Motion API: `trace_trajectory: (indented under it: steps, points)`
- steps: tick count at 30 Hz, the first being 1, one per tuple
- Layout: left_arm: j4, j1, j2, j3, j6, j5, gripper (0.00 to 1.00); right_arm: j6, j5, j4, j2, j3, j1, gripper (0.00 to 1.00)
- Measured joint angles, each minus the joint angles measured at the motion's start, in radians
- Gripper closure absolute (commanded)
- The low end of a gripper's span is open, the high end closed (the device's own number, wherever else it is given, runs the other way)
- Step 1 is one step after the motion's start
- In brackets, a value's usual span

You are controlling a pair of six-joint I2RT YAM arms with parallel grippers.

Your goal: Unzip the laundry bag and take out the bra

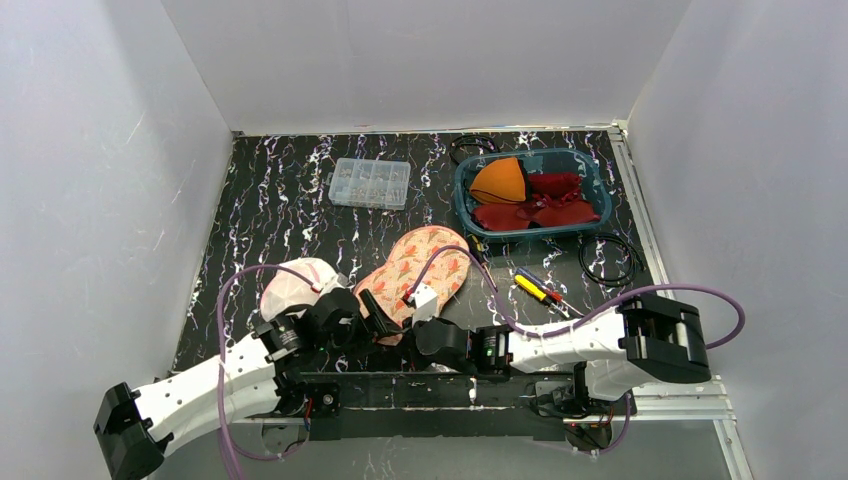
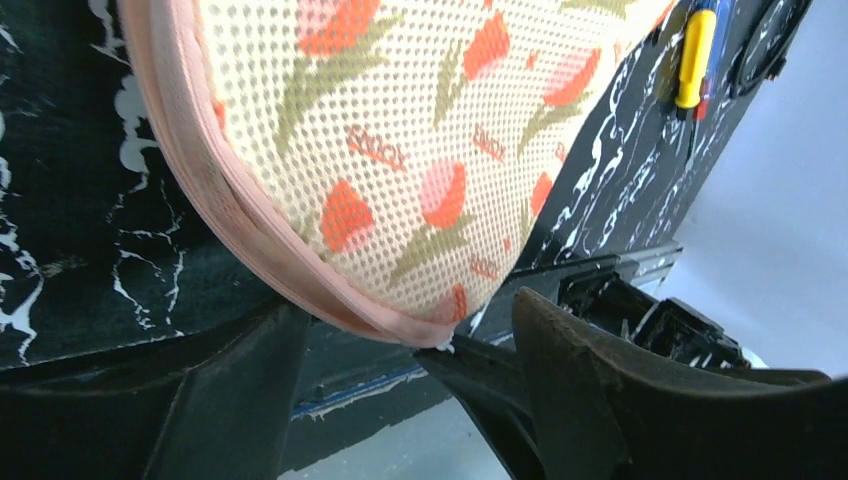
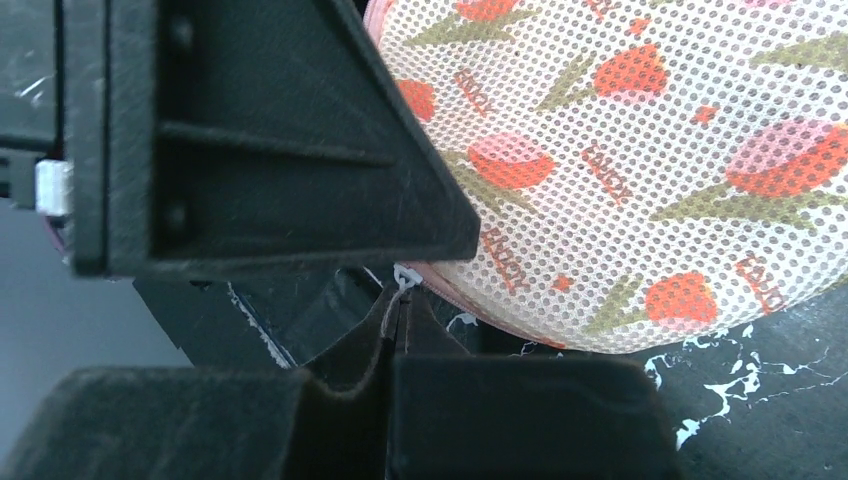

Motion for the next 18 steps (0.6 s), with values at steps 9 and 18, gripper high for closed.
trace_trajectory:
  steps: [9,18]
  points:
    - [-0.006,-0.001,0.066,0.008,-0.027,-0.077,0.83,0.004,-0.003,-0.015,-0.065,-0.008,-0.001,0.99]
    - [0.004,-0.008,0.069,0.029,-0.052,-0.1,1.0,0.016,0.008,-0.049,-0.137,-0.057,-0.002,0.99]
